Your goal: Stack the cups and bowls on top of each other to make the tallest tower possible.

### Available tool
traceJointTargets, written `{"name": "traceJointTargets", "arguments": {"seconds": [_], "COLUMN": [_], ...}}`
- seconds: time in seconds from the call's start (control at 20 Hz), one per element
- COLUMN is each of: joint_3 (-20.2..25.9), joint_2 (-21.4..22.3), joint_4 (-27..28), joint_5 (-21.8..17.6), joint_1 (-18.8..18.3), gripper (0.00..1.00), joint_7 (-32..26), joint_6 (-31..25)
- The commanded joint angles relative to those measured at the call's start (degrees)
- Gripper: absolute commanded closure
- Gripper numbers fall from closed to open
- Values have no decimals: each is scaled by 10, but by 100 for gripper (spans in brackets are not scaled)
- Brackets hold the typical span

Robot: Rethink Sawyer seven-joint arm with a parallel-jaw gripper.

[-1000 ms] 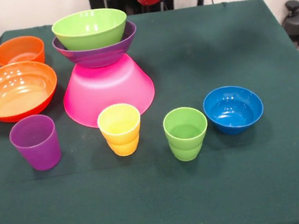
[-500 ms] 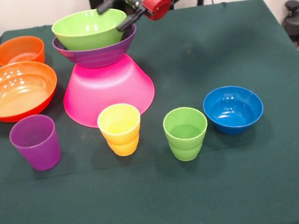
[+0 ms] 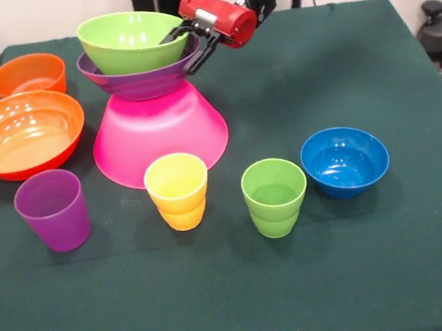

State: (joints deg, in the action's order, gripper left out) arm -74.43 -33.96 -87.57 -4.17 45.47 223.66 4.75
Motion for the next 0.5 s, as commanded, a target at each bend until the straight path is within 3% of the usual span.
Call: {"name": "traceJointTargets", "arguments": {"seconds": [0.05,0.5], "joint_3": [78,96], "joint_2": [12,62], "joint_4": [0,-27], "joint_5": [56,29], "joint_1": [-16,-16], "gripper": [0,0], "joint_7": [10,-21], "joint_6": [82,90]}}
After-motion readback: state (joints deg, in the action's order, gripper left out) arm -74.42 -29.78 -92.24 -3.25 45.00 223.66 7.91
